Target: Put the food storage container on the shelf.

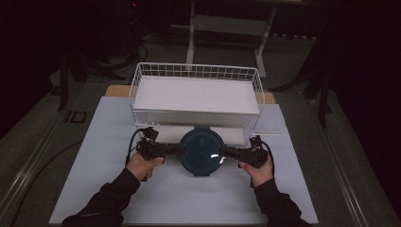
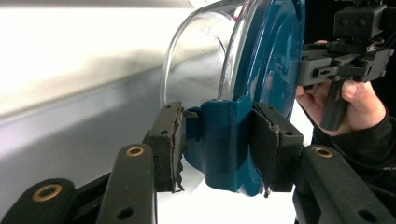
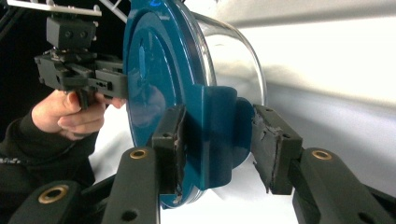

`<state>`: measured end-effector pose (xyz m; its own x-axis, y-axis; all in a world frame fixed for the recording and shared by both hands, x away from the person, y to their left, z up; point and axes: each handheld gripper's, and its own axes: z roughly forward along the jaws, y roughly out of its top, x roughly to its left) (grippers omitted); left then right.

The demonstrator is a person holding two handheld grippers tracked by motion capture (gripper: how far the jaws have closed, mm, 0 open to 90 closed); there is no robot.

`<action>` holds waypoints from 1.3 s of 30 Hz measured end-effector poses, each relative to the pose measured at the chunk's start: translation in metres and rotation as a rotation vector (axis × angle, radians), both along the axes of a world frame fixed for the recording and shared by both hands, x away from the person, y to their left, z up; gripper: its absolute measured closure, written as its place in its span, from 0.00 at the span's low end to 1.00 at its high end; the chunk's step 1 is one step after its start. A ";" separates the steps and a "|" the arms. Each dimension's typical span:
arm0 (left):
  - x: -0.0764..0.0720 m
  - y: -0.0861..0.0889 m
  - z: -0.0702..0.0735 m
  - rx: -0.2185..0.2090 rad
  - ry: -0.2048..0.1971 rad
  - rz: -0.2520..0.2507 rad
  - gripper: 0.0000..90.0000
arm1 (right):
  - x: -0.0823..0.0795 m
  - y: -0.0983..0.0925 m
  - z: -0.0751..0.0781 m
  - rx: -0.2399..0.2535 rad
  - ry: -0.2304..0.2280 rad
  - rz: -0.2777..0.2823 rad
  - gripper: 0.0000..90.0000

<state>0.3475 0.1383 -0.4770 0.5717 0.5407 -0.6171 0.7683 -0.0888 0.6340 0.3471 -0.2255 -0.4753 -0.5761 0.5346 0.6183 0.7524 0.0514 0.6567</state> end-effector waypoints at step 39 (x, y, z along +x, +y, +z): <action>0.046 0.000 -0.033 -0.013 -0.025 0.129 0.58 | 0.051 0.020 -0.019 -0.118 -0.102 -0.137 0.65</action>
<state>0.3939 0.1388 -0.5104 0.5135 0.6025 -0.6110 0.7567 0.0179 0.6535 0.3980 -0.2059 -0.4939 -0.5497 0.6773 0.4889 0.6876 0.0345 0.7253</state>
